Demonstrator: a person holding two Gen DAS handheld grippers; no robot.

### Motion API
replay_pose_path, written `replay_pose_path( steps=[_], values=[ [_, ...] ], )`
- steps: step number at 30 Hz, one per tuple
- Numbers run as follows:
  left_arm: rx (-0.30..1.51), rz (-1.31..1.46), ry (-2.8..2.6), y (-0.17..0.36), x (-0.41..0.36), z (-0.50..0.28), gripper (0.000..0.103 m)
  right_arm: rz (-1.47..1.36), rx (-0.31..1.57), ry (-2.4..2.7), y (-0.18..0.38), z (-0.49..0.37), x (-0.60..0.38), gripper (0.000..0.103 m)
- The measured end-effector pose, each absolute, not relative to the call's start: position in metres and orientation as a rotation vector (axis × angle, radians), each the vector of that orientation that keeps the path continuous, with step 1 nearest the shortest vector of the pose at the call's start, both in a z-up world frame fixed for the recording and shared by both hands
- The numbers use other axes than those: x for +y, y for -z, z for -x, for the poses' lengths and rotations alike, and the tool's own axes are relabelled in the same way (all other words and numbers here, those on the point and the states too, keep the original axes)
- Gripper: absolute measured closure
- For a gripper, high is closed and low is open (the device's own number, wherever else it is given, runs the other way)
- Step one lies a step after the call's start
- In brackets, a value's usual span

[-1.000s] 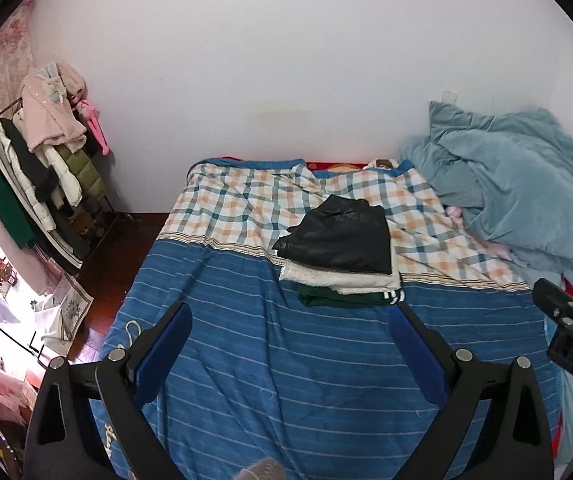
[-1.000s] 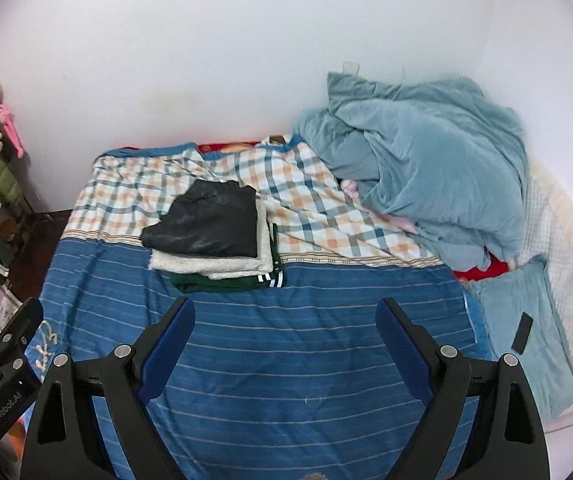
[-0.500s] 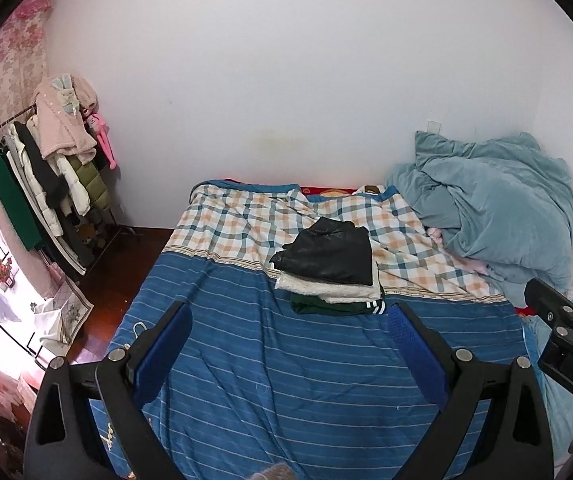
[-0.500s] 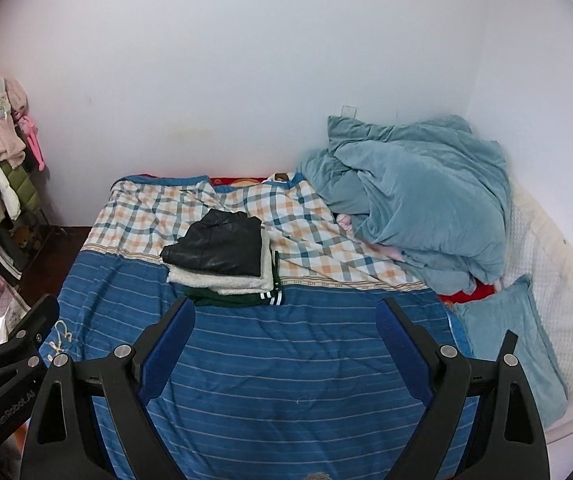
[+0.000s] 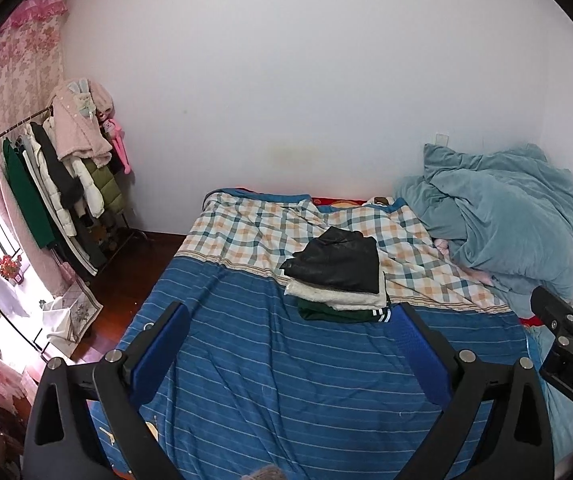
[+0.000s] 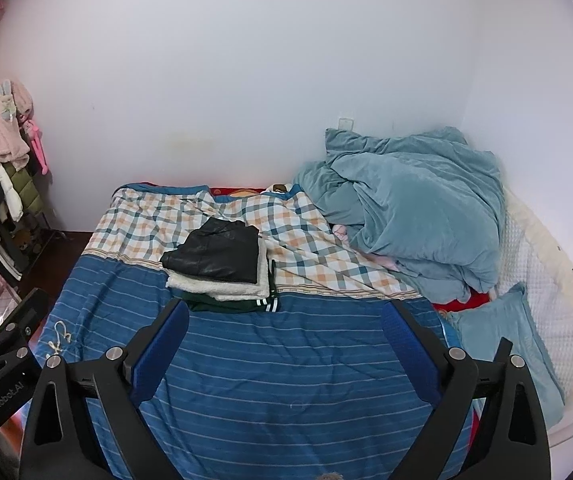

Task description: Fold large clothes

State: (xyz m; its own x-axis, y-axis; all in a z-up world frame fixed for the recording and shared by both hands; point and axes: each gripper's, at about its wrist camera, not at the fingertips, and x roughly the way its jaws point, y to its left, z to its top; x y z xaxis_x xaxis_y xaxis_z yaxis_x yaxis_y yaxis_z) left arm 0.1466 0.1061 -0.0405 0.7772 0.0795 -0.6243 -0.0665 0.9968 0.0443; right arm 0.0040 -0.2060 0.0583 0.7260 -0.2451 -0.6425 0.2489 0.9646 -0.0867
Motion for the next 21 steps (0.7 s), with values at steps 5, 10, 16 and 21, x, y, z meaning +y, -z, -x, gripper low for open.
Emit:
replay_pose_path(
  steps=[5, 10, 16, 21],
  values=[
    [0.671, -0.020, -0.082, 0.0392, 0.1062, -0.1435, 0.000, -0.006, 0.700, 0.256, -0.0620, -0.0035, -0.2071, 0.004],
    [0.667, -0.022, -0.083, 0.0374, 0.1061, -0.1425, 0.000, -0.015, 0.702, 0.232, -0.0628, -0.0029, -0.2087, 0.004],
    [0.659, -0.024, -0.083, 0.0342, 0.1016, -0.1392, 0.000, -0.021, 0.704, 0.225, -0.0615, -0.0043, -0.2105, 0.004],
    [0.656, -0.023, -0.074, 0.0317, 0.0984, -0.1370, 0.000, -0.023, 0.704, 0.220, -0.0610, -0.0044, -0.2122, 0.004]
  ],
)
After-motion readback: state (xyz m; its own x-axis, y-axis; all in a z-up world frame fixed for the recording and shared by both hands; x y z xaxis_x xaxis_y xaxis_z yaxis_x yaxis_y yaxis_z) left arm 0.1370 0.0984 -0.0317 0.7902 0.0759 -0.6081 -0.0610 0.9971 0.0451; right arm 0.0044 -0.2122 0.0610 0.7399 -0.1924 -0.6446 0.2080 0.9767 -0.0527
